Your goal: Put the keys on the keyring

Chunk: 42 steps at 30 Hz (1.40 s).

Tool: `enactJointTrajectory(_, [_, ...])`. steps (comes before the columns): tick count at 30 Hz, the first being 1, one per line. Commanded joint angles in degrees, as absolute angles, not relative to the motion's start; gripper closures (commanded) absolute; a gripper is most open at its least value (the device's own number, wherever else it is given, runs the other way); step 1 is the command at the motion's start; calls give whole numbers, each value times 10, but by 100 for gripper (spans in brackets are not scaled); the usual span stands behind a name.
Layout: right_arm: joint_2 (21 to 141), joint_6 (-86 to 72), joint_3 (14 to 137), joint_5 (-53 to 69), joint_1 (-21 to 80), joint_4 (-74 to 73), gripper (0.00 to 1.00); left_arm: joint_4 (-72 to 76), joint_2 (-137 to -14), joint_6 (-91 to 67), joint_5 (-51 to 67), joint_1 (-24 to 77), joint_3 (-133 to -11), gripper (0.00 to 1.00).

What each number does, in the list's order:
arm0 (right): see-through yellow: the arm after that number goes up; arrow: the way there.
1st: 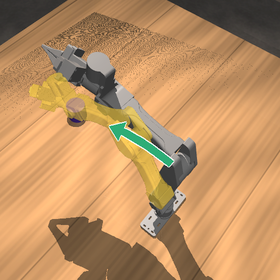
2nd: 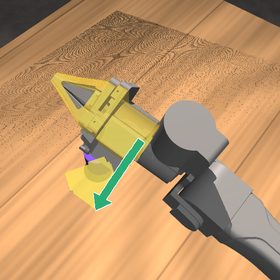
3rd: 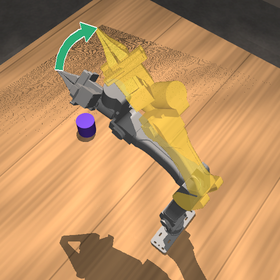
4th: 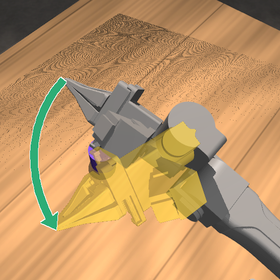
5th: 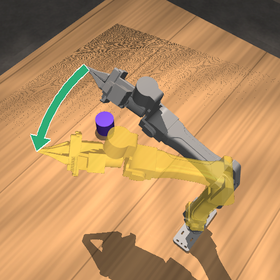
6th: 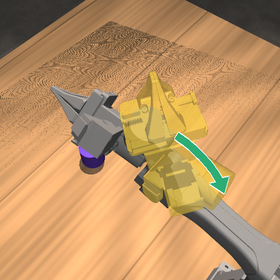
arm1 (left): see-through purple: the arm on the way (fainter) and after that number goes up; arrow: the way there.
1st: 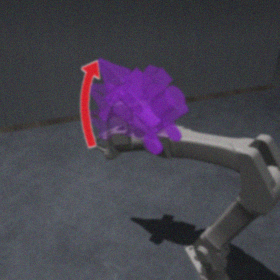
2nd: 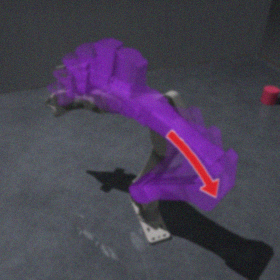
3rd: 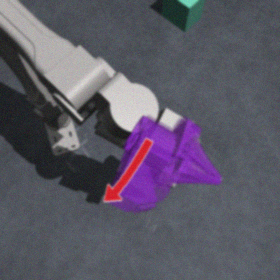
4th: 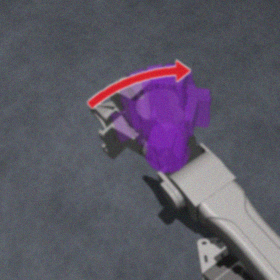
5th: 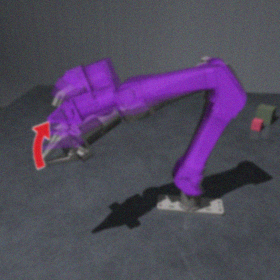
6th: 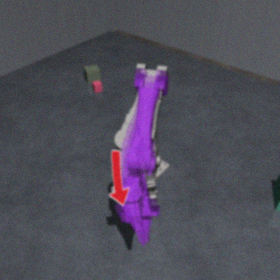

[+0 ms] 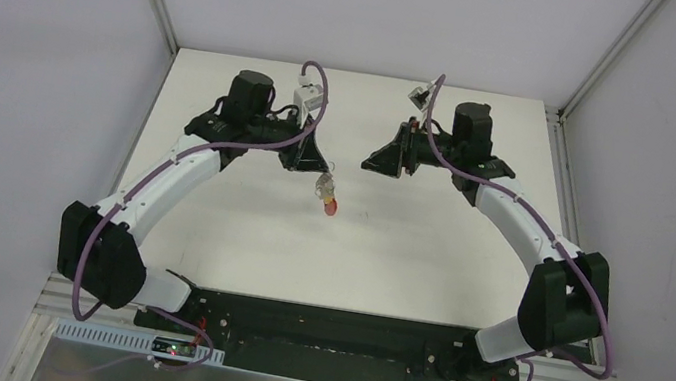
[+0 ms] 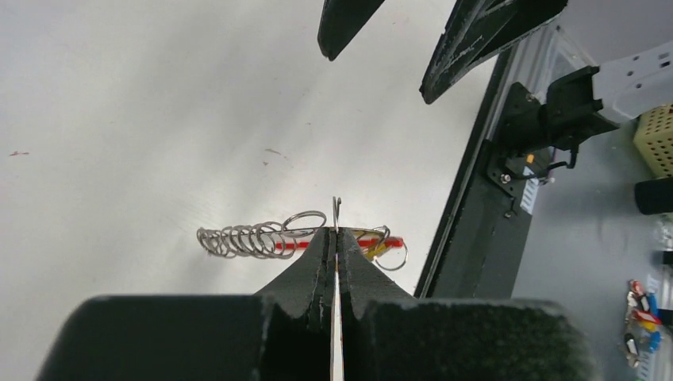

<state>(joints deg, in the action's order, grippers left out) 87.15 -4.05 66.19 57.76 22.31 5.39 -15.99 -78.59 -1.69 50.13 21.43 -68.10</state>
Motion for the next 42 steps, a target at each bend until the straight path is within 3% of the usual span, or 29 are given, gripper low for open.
enactJointTrajectory(1, [847,25,695,534,232,10,37,-179,-743,49,458,218,-673,100])
enactJointTrajectory(25, [871,65,725,436,282,-39,36,-163,-658,59,312,152,-605,100])
enactJointTrajectory(33, [1018,94,874,337,316,-83,36,-234,-610,113,317,114,-591,100])
enactJointTrajectory(42, [1281,85,1139,275,359,-125,36,-309,-566,146,337,60,-583,100])
